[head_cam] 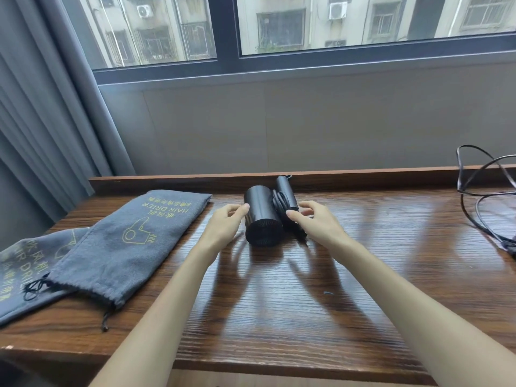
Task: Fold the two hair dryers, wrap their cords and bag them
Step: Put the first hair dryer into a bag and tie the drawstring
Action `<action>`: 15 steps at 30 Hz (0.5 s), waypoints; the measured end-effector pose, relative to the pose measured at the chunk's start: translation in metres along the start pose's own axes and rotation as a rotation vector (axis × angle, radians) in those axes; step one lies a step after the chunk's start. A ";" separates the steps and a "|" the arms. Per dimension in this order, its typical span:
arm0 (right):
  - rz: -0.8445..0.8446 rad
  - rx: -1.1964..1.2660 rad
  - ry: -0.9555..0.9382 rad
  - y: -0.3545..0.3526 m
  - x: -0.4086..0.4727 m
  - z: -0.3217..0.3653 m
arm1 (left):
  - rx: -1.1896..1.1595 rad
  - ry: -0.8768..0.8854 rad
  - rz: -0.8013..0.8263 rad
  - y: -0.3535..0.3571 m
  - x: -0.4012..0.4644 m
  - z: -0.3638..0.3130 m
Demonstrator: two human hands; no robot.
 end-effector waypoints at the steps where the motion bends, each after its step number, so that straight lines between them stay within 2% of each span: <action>1: -0.007 -0.001 -0.001 -0.003 -0.001 -0.003 | 0.038 0.029 -0.009 -0.004 -0.005 -0.002; 7: -0.087 -0.029 -0.063 -0.015 -0.014 -0.016 | 0.328 0.154 -0.166 -0.064 -0.047 0.015; 12: -0.105 -0.077 -0.120 -0.014 -0.023 -0.021 | 0.643 0.168 -0.408 -0.157 -0.096 0.050; 13: -0.100 -0.089 -0.125 -0.014 -0.024 -0.022 | 0.738 0.161 -0.420 -0.175 -0.102 0.060; 15: -0.095 -0.109 -0.128 -0.013 -0.025 -0.022 | 0.916 0.121 -0.318 -0.202 -0.104 0.088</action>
Point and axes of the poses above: each hand's wrist, its own x-axis towards the middle knuckle, its own y-axis out of the palm, z = x × y, the point moved 7 cm from there along x, towards the middle knuckle, and after that the axes turned 3 degrees about x, right-handed, at the moved point
